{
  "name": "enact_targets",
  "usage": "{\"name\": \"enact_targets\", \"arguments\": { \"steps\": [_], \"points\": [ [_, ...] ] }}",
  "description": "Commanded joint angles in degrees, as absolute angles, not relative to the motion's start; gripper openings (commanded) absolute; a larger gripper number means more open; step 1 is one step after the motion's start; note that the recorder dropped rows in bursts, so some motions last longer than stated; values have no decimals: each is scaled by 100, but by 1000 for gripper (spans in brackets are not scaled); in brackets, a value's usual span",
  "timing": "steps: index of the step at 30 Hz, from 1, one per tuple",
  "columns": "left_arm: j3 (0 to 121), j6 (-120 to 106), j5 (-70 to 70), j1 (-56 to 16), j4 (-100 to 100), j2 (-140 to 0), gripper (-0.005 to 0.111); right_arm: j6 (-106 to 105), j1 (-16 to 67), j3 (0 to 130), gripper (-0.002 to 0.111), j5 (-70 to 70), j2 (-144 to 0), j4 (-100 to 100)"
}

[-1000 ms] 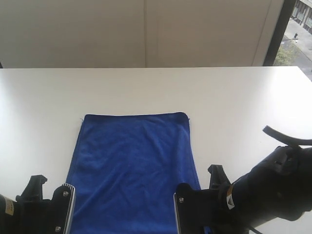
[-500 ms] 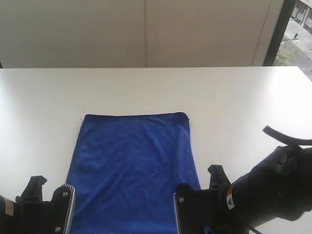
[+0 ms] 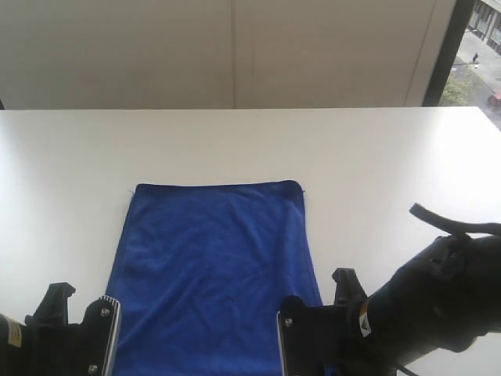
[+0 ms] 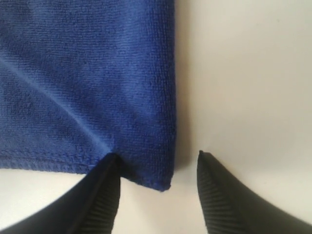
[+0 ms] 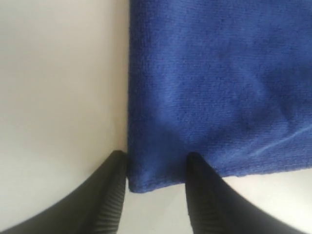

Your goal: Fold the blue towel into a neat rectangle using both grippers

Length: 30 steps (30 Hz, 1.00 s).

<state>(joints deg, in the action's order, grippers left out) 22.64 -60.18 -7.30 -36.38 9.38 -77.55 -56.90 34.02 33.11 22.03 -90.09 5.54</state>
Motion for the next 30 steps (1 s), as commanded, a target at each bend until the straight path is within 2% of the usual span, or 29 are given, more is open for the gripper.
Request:
{"name": "enact_targets", "arguments": {
  "steps": [1,4,6,12,15,25,30],
  "points": [
    [2202,-6005,-861,-3668,966,-7740,54,-5681,3426,3263,39,2192,-9156,555],
    [2202,-6006,-861,-3668,966,-7740,52,-5681,3426,3263,37,2195,-9156,555],
    [2202,-6006,-861,-3668,966,-7740,46,-5681,3426,3263,30,2195,-9156,555],
    [2202,-6006,-872,-3668,966,-7728,12,-5681,3426,3263,2,2254,-9156,555],
    [2202,-5994,-971,-3668,966,-7634,0,-5644,3426,3263,0,2326,-9119,555],
    [2213,-5841,-1276,-3668,966,-6807,0,-5504,3426,3469,0,3229,-8387,555],
    [2213,-5724,-1978,-3668,966,-6428,0,-5489,3426,3469,0,3536,-8081,579]
  ]
}}
